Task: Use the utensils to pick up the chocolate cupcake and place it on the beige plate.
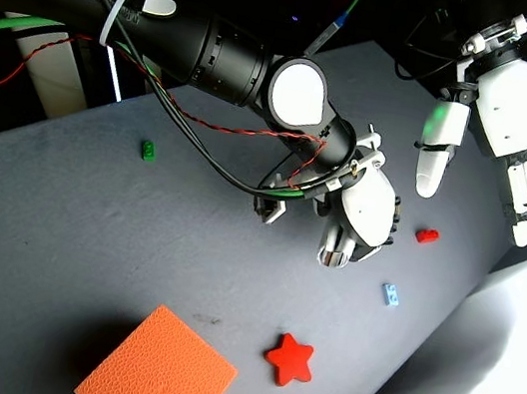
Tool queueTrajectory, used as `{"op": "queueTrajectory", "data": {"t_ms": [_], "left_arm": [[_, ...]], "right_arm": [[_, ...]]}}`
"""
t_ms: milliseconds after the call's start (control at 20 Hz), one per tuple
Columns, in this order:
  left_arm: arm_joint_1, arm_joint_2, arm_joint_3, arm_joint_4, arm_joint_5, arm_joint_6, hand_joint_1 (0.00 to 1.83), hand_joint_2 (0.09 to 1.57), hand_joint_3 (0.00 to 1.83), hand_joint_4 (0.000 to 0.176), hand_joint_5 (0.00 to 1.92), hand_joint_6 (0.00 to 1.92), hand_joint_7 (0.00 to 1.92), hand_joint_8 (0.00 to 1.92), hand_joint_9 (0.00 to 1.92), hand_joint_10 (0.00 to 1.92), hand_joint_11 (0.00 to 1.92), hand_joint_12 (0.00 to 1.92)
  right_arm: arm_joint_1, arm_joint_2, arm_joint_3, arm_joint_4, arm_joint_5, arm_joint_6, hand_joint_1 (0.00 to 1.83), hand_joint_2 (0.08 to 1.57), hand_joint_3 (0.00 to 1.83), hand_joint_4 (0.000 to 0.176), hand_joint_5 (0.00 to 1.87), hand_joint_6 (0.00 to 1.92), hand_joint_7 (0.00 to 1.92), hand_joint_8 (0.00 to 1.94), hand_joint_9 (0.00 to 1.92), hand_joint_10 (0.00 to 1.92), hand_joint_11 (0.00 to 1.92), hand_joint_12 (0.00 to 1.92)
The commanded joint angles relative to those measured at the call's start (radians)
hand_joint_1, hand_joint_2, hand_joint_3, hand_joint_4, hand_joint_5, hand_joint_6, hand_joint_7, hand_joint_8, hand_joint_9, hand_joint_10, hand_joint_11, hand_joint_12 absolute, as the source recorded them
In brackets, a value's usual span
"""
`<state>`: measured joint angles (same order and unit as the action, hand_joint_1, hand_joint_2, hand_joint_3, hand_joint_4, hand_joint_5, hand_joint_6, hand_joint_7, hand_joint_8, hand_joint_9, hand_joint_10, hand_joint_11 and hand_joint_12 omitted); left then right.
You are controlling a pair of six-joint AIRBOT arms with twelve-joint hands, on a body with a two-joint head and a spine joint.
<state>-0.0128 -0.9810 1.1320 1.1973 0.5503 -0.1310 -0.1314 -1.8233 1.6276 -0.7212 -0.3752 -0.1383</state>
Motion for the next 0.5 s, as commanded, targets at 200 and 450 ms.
{"op": "queueTrajectory", "data": {"t_ms": [200,450], "left_arm": [[-0.013,0.004,0.004,0.065,-0.018,0.002,0.00,1.16,0.00,0.000,0.07,0.00,0.09,0.00,0.07,0.00,0.00,0.09],[-0.013,0.004,0.004,0.065,-0.020,0.002,0.00,1.16,0.00,0.000,0.09,0.00,0.10,0.00,0.08,0.00,0.00,0.11]], "right_arm": [[0.004,0.005,0.012,-0.024,0.084,-0.003,1.24,1.16,0.00,0.000,0.87,0.99,0.92,1.32,0.90,1.38,0.98,1.37],[0.006,0.005,0.017,-0.024,0.085,-0.012,1.23,1.17,0.00,0.000,0.83,1.05,0.92,1.31,0.87,1.32,0.90,1.35]]}}
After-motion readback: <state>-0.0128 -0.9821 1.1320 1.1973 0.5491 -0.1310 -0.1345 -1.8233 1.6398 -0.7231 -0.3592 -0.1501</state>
